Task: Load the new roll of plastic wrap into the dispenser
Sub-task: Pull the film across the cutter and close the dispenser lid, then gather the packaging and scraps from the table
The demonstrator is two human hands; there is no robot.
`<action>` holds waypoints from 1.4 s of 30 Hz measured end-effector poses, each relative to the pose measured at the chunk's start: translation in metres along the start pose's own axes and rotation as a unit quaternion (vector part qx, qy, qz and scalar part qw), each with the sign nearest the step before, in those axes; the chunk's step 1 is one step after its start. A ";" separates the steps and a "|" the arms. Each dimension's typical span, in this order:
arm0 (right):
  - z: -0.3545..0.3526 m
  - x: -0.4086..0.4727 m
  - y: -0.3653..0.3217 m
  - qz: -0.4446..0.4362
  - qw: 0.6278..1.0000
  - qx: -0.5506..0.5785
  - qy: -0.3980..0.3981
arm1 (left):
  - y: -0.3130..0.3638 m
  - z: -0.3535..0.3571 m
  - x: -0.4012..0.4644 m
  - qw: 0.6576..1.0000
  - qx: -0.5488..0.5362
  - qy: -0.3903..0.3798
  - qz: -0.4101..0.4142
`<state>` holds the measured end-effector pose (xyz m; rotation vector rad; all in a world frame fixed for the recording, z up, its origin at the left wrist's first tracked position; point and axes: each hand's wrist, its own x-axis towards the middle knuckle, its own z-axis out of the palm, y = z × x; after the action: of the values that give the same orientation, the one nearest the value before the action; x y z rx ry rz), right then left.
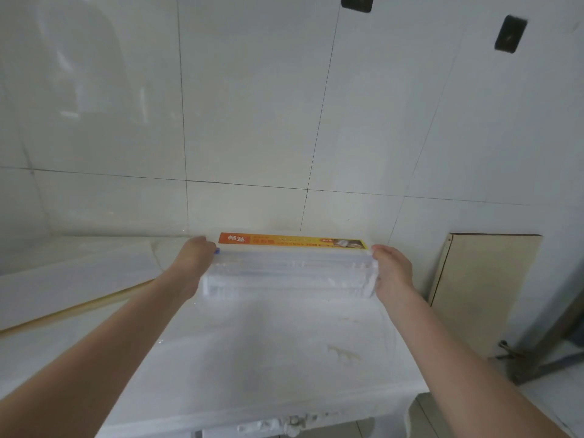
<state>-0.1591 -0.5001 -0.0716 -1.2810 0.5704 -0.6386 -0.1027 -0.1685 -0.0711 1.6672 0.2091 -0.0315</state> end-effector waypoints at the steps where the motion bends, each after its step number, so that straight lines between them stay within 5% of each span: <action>1: 0.003 0.002 0.000 0.007 1.000 0.003 0.009 | 0.001 0.000 0.002 1.000 0.000 -0.003 -0.001; 26: 0.091 0.085 0.011 0.019 0.998 0.040 -0.036 | 0.029 0.012 0.104 0.999 -0.031 0.014 -0.018; 34: 0.086 0.082 -0.001 -0.030 0.992 -0.096 -0.074 | 0.038 0.020 0.088 0.999 0.012 0.042 0.000; 42: 0.098 0.024 -0.028 -0.173 0.953 -0.246 -0.036 | 0.051 0.012 0.039 0.986 0.116 0.088 0.080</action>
<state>-0.0761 -0.4549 -0.0258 -1.8927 0.4610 -0.7608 -0.0554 -0.1808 -0.0278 1.9158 0.2104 0.2208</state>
